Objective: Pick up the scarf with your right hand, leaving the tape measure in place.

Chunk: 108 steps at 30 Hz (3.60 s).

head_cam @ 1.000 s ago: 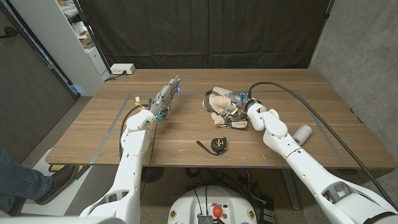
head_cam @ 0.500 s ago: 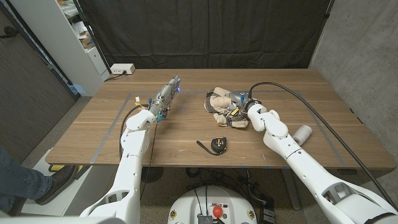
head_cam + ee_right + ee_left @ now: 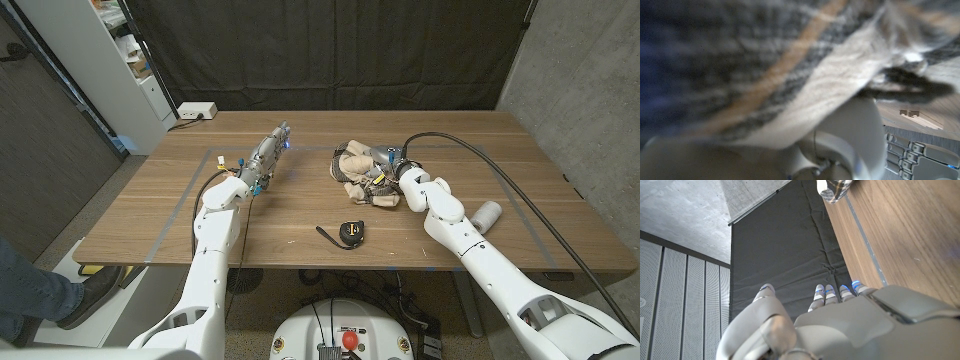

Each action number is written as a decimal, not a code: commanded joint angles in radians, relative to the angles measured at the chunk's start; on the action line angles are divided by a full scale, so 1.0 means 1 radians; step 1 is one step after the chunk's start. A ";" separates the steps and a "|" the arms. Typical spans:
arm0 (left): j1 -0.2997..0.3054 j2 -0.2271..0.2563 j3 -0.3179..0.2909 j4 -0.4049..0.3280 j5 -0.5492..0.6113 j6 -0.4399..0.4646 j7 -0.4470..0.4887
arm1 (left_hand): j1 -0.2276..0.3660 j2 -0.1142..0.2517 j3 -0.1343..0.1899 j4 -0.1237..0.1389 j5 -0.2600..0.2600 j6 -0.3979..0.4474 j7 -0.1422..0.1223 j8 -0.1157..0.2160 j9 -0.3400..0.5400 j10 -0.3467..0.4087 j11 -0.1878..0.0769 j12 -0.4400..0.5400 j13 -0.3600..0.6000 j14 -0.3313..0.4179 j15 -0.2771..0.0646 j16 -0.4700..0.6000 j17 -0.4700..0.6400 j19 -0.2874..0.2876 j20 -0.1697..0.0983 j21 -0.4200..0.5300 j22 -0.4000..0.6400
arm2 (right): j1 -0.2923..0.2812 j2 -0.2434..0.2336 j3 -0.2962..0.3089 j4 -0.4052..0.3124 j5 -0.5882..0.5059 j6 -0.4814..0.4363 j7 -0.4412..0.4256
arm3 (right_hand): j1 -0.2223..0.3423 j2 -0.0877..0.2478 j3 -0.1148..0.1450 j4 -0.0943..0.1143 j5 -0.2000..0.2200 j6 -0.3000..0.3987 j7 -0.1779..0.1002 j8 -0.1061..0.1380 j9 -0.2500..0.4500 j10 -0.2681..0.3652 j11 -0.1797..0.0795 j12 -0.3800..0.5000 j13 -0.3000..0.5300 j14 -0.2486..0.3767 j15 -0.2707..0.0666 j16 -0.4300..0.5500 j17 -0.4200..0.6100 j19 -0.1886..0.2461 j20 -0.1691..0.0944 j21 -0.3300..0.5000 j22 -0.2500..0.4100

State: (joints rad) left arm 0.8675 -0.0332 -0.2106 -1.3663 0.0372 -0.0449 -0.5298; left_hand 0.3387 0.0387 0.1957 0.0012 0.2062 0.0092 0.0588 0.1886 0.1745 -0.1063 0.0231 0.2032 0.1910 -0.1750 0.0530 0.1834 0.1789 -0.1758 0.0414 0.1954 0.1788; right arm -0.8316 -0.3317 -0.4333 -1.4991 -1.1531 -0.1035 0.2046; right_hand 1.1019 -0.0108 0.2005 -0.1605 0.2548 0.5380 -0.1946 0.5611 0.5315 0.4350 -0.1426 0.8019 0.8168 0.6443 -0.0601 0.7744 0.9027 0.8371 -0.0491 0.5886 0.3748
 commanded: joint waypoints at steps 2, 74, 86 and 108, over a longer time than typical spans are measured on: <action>0.005 0.002 -0.004 -0.003 -0.008 0.000 -0.006 | 0.001 0.007 0.003 -0.004 0.000 0.004 -0.002 0.001 0.005 -0.008 -0.002 0.005 0.001 -0.006 0.003 0.007 0.006 -0.084 0.008 0.003 0.003 | -0.012 0.003 -0.003 0.002 -0.006 0.009 -0.059 | 0.211 0.116 -0.013 -0.005 -0.032 0.023 0.008 0.058 0.090 -0.041 0.002 0.107 0.166 0.028 -0.151 0.090 0.180 0.032 -0.126 0.130 0.110; -0.022 0.007 -0.003 0.023 -0.004 -0.011 -0.030 | 0.000 0.012 0.004 -0.013 -0.001 0.006 0.000 0.001 0.005 -0.012 -0.001 0.004 0.001 -0.008 0.004 0.006 0.005 -0.087 0.009 0.003 0.003 | -0.110 -0.013 0.105 -0.258 -0.015 0.030 -0.114 | 0.256 0.142 -0.027 0.022 -0.064 0.077 0.016 0.152 0.201 0.011 -0.014 0.191 0.329 0.102 -0.159 0.157 0.324 0.001 -0.156 0.340 0.154; -0.004 0.003 0.004 -0.006 -0.004 -0.004 -0.024 | 0.001 0.013 0.004 -0.016 -0.001 0.006 0.001 0.001 0.005 -0.011 -0.001 0.005 0.001 -0.008 0.005 0.006 0.005 -0.086 0.008 0.004 0.003 | -0.135 -0.017 0.129 -0.318 -0.017 0.048 -0.113 | 0.262 0.139 -0.030 0.020 -0.065 0.083 0.018 0.154 0.199 0.016 -0.010 0.188 0.336 0.116 -0.160 0.180 0.326 -0.003 -0.160 0.374 0.157; 0.019 0.008 0.010 -0.035 -0.012 0.001 -0.018 | 0.002 0.015 0.005 -0.019 -0.002 0.007 0.000 0.001 0.005 -0.012 0.000 0.004 0.001 -0.008 0.004 0.006 0.005 -0.087 0.006 0.004 0.003 | -0.152 -0.008 0.164 -0.396 -0.033 0.054 -0.094 | 0.267 0.139 -0.033 0.021 -0.067 0.091 0.018 0.164 0.209 0.034 -0.012 0.184 0.348 0.121 -0.158 0.209 0.326 -0.018 -0.166 0.444 0.157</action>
State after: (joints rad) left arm 0.8801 -0.0284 -0.2034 -1.3957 0.0317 -0.0444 -0.5476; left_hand 0.3427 0.0426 0.1997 -0.0111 0.2062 0.0090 0.0587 0.1886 0.1745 -0.1063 0.0231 0.2033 0.1911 -0.1749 0.0529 0.1834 0.1789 -0.1720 0.0451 0.1954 0.1788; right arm -0.9770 -0.3471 -0.2830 -1.8615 -1.1777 -0.0498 0.0982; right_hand 1.2645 0.0345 0.1711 -0.1405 0.1916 0.6237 -0.1767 0.7179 0.7349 0.4594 -0.1552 0.9874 1.1604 0.7606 -0.0780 0.9766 1.2245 0.8237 -0.0997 1.0226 0.5299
